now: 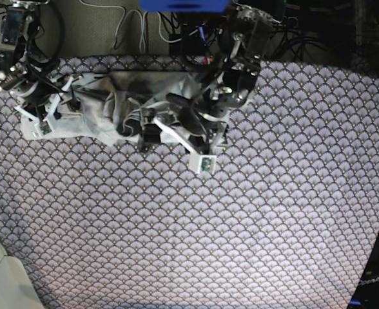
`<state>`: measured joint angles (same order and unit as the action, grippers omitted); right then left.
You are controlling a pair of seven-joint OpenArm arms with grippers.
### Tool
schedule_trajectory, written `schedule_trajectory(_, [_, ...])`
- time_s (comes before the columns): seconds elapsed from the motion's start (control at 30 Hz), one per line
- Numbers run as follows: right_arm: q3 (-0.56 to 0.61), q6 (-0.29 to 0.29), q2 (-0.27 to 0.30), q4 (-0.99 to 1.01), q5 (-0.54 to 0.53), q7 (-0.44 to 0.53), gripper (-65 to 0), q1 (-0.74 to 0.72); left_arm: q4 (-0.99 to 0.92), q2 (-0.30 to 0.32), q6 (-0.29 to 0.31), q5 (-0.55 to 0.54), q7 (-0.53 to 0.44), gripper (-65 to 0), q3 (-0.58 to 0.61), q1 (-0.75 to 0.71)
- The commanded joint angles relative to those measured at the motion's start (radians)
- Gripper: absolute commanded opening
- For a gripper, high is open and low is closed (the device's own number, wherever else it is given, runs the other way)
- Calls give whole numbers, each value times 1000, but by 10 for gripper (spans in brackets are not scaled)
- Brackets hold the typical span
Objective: Fold the T-shirt properly
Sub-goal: 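Lay the strip end onto the strip middle and open the left gripper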
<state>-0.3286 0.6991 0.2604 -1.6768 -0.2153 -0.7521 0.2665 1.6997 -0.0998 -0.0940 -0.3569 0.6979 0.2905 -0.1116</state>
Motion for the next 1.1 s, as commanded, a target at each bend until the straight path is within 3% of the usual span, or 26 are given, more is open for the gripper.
schedule_trajectory(0.0, [-4,-1,12,-15,-11,16,-333,-6,18,-13,12,-12,-27,0,6,-1])
schedule_trajectory(0.13, [-4,-1,12,-15,-11,18,-333,-6,30,-10,3,-6,-27,0,2,-24])
schedule_trajectory(0.27, [-4,-1,12,-15,-11,18,-333,-8,-11,-15,-76,-15,-27,0,8,-17])
schedule_trajectory(0.4, [-4,-1,12,-15,-11,18,-333,-8,-74,-51,-72,-15,-28,0,88,22])
schedule_trajectory(0.6, [10,-1,12,-15,-11,16,-333,-8,-142,-57,-74,-15,-28,0,261,86])
schedule_trajectory(0.73, [10,-1,12,-15,-11,16,-333,-8,-117,-57,-74,-23,-28,0,293,89])
schedule_trajectory(0.93, [24,-1,12,-15,-11,19,-333,-8,-54,5,-72,-278,-28,0,292,100])
schedule_trajectory(1.07, [24,-1,12,-15,-11,19,-333,-8,-19,68,-72,-353,-39,0,286,137])
